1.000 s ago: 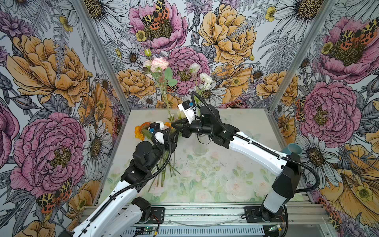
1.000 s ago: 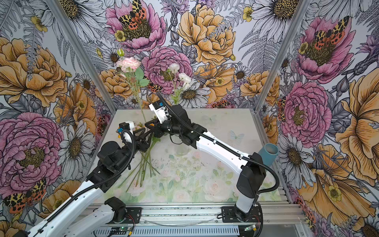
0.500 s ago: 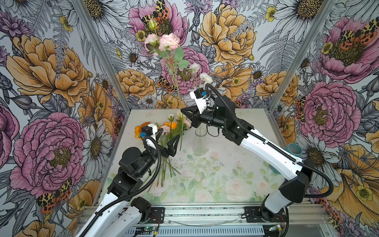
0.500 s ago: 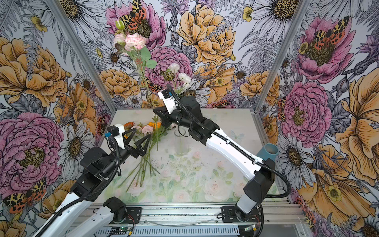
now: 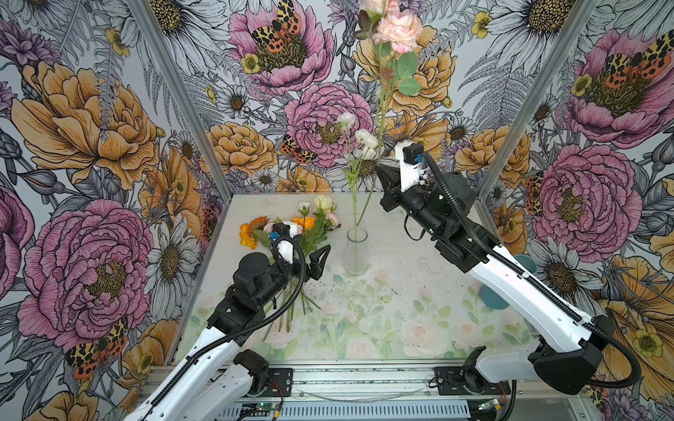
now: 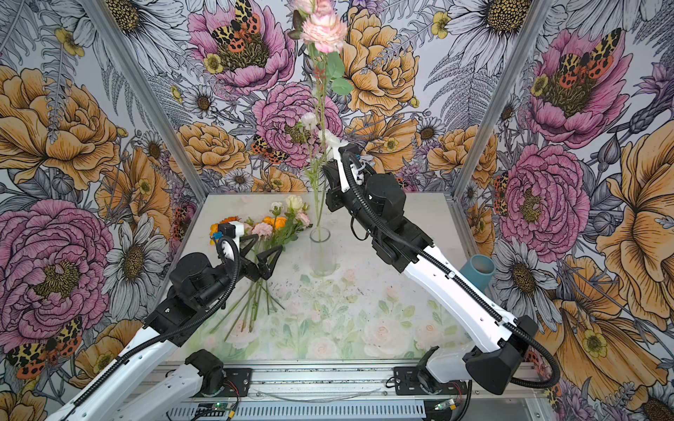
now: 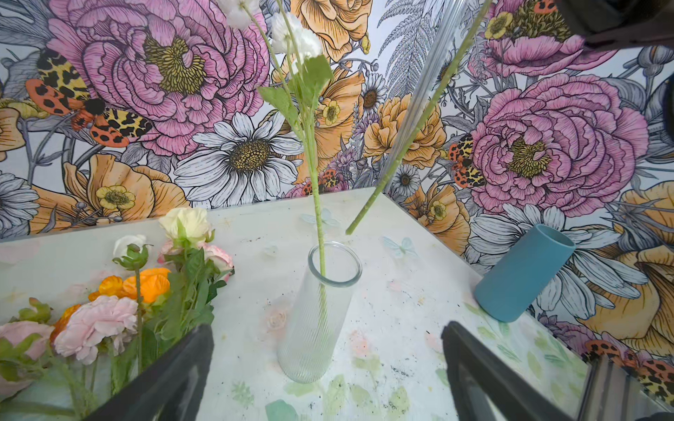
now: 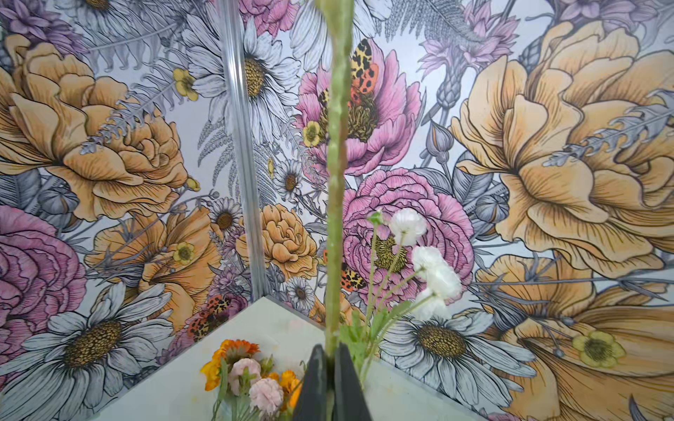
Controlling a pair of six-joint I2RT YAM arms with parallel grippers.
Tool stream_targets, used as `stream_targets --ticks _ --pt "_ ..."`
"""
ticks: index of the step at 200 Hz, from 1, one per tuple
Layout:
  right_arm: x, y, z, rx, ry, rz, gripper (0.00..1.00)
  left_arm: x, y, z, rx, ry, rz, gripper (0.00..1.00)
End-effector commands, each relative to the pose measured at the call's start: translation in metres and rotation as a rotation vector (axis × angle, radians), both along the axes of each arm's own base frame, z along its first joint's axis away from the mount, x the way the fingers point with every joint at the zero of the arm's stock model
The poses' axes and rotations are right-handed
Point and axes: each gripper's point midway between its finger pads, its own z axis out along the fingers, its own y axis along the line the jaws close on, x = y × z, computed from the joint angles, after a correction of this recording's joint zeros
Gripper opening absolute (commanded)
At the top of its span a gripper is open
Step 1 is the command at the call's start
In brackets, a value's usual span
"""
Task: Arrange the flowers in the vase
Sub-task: 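Lower the pink stem into the glass vase with the right gripper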
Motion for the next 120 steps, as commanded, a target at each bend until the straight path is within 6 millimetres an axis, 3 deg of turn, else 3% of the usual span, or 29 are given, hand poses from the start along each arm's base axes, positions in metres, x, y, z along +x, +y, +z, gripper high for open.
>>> stream_targets --ticks 1,69,120 --pt "0.013 -0.015 -0.01 0.02 -0.01 -0.09 0.0 -0.007 -0.008 0.014 -0.032 -0.034 -0.055 0.99" --pt "0.023 -0.015 -0.036 0.109 0.061 -0.067 0.0 -0.009 -0.004 0.0 -0.023 -0.007 -0.029 0.99" --pt "0.029 -0.009 -0.069 0.131 0.136 -0.06 0.0 -0.009 -0.004 0.001 -0.014 -0.006 -0.029 0.99"
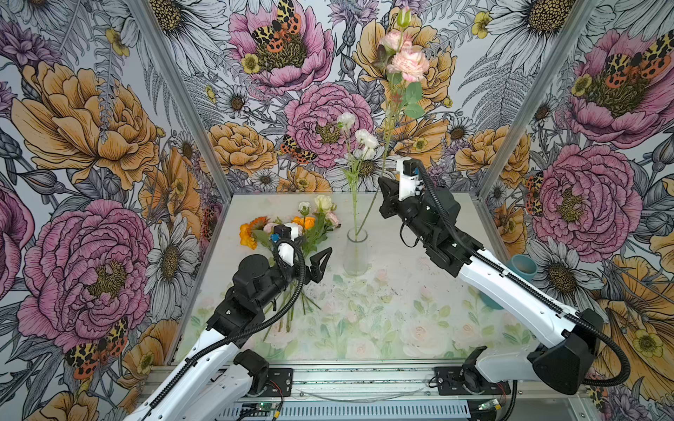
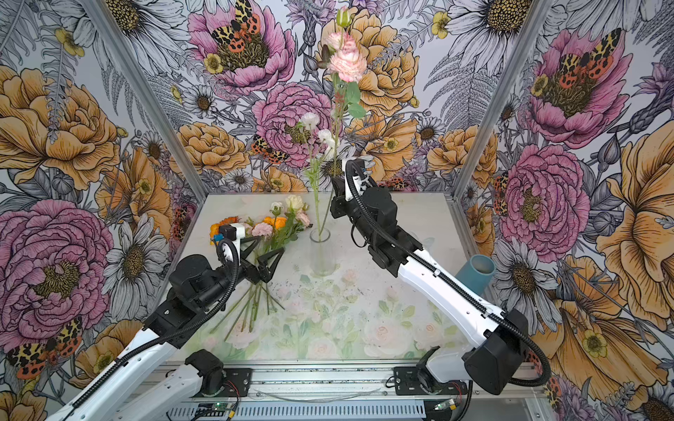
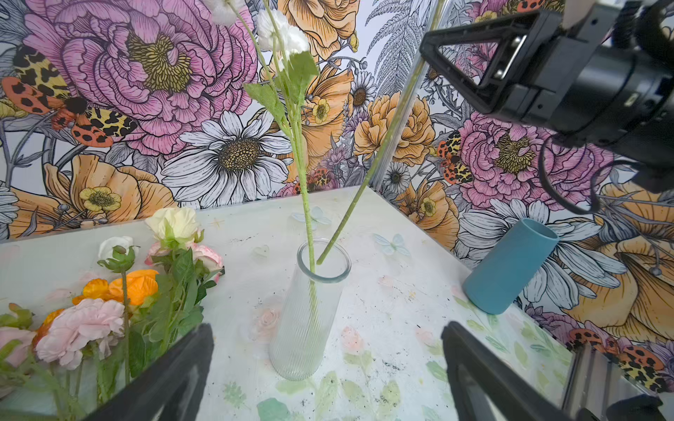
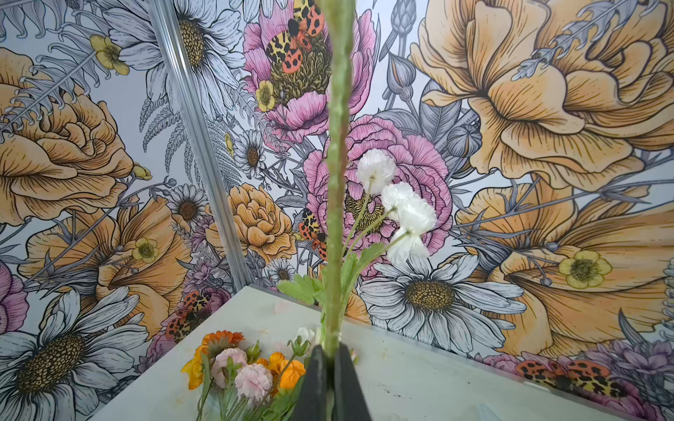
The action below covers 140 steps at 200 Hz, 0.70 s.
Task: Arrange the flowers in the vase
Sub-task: 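Lower the pink stem into the glass vase with the right gripper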
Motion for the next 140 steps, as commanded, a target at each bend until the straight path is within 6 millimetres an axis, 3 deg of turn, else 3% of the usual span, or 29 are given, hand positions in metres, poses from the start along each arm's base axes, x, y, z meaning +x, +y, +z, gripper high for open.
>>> stream_targets --ticks 1,140 --pt "0.003 0.003 -0.009 0.057 0.023 0.008 0.0 -0.003 -0.001 -0.001 -0.007 0.004 -0.003 0.99" --pt "0.009 0.021 -0.106 0.093 0.13 0.004 0.0 -0.007 0.0 -0.007 0.034 0.026 -0.013 0.99"
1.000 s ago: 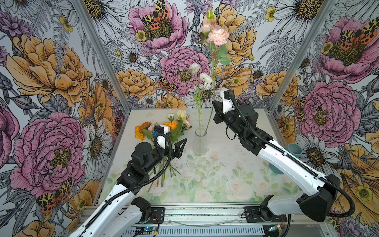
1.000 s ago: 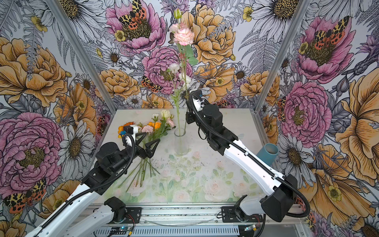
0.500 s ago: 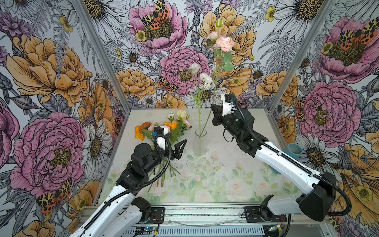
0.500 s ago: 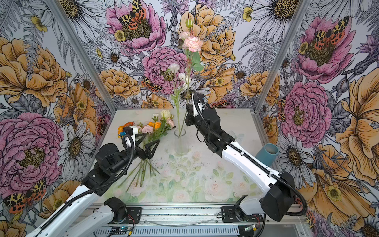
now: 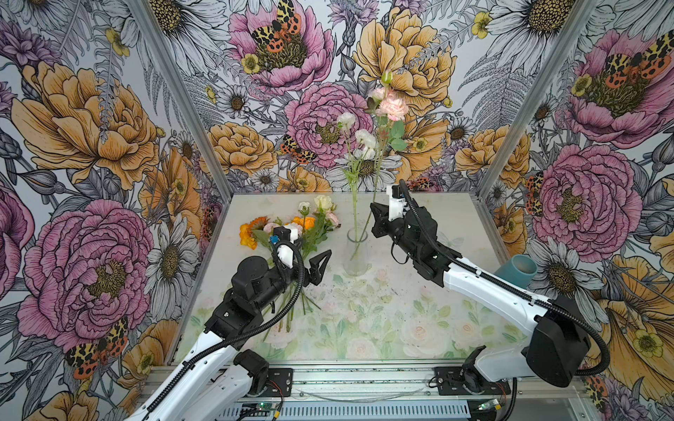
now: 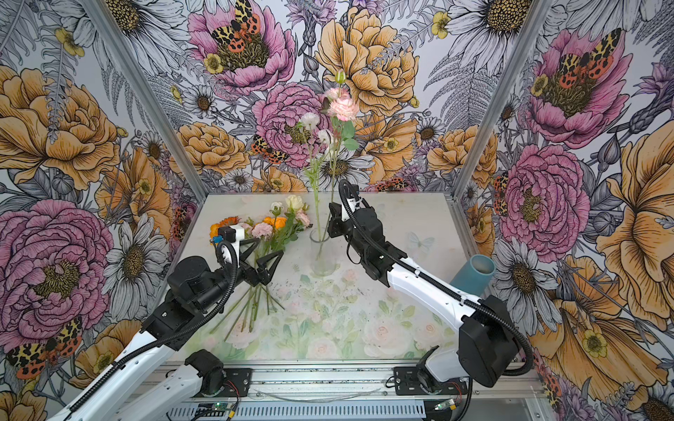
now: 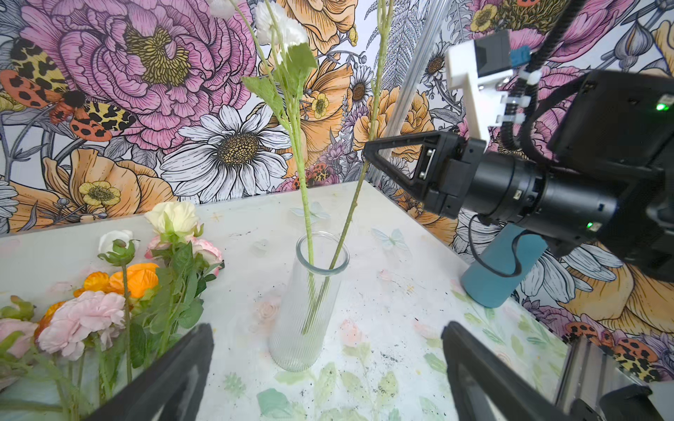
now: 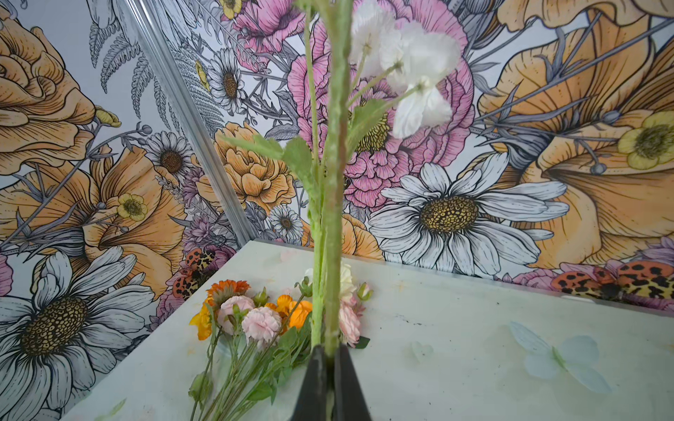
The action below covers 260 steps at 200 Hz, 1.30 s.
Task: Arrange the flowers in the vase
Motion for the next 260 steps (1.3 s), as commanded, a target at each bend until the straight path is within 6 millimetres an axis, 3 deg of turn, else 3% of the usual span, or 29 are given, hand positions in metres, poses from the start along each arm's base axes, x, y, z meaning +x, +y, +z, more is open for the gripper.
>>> stream_targets --ticks 1,46,118,183,237,260 --pt "0.0 0.008 0.001 0.055 -0.047 -0.008 0.0 -0.002 -0.001 -0.003 0.024 0.01 -0.01 0.99" --pt "-0.006 0.016 -0.022 0.039 -0.04 -0.024 0.0 -0.001 -0.006 -0.011 0.029 0.024 -0.025 0.99" --pt "-0.009 0.009 -0.053 0.014 -0.013 -0.083 0.0 0.002 -0.021 -0.019 0.075 0.038 -0.098 0.99" --pt "-0.009 0.017 -0.066 0.006 0.022 -0.053 0.0 0.006 -0.022 -0.022 0.085 0.044 -0.09 0.99" --pt "-0.009 0.021 -0.066 0.006 0.029 -0.038 0.13 0.005 -0.02 -0.023 0.085 0.045 -0.084 0.99" --pt "-0.009 0.021 -0.064 0.001 0.026 -0.037 0.3 0.006 -0.018 -0.022 0.086 0.043 -0.071 0.99"
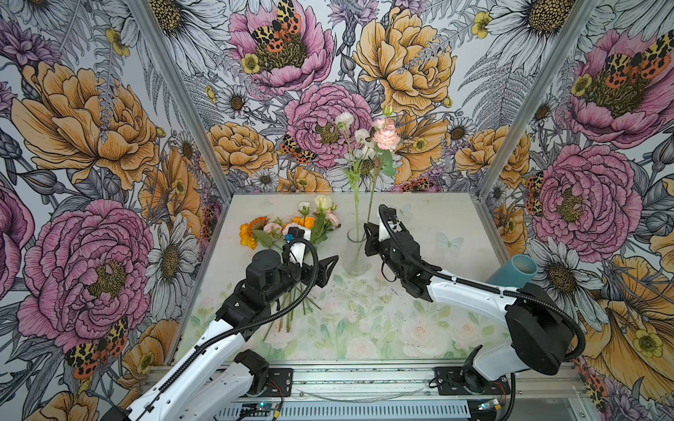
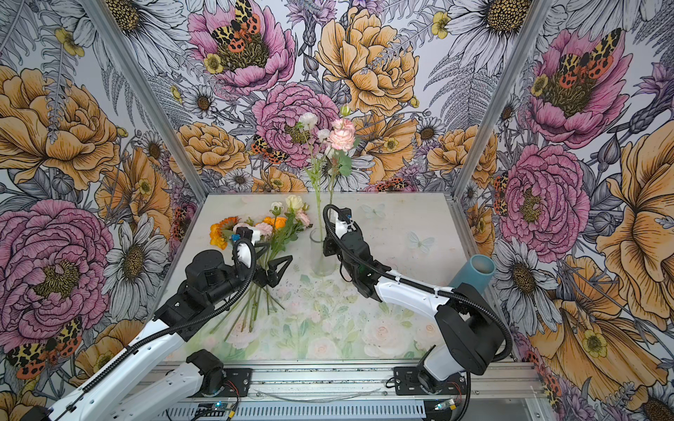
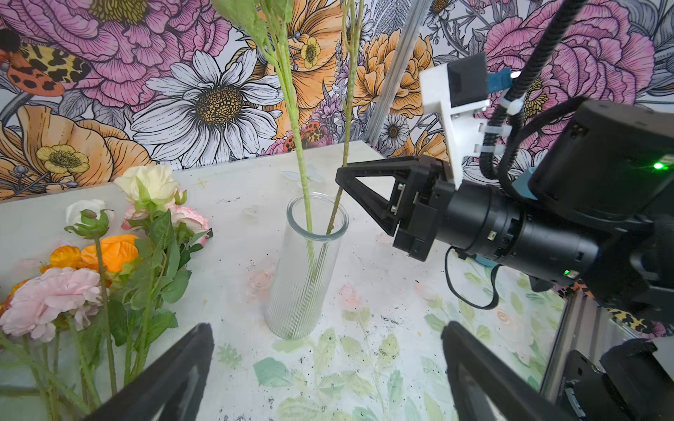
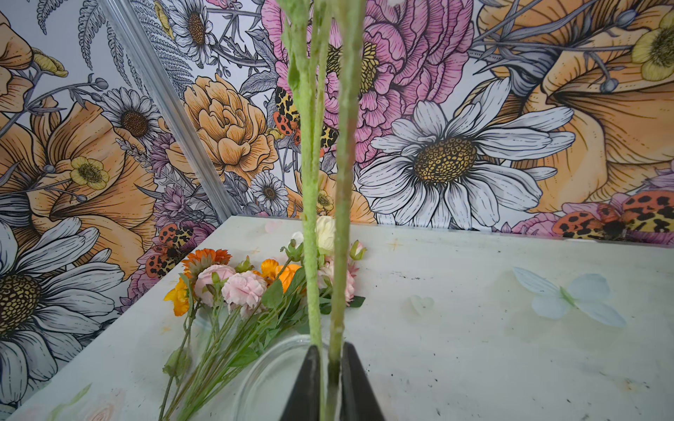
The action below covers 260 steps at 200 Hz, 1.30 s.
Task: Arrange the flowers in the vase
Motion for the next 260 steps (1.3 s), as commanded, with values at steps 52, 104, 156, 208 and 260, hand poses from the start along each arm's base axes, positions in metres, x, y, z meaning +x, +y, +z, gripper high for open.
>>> stream_targets --ticks 52,104,156,208,260 --pt "-0.006 0.005 0.025 0.008 -0.028 0.024 0.57 0.0 0.002 0.013 0.004 -0.043 0.01 0.99" --pt "-0.018 0.004 0.039 -0.003 -0.032 0.047 0.7 0.019 0.028 0.001 0.04 0.032 0.198 0.99" --pt "-0.044 -0.016 0.056 -0.074 0.006 0.044 0.89 0.066 0.107 -0.077 0.069 0.459 0.583 0.73" --pt "-0.085 -0.044 0.066 -0.054 0.065 0.089 0.95 0.086 0.129 -0.132 0.06 0.641 0.709 0.51" --pt "-0.121 0.003 0.05 -0.03 0.19 0.42 0.97 0.104 0.117 -0.173 0.113 0.747 0.656 0.46"
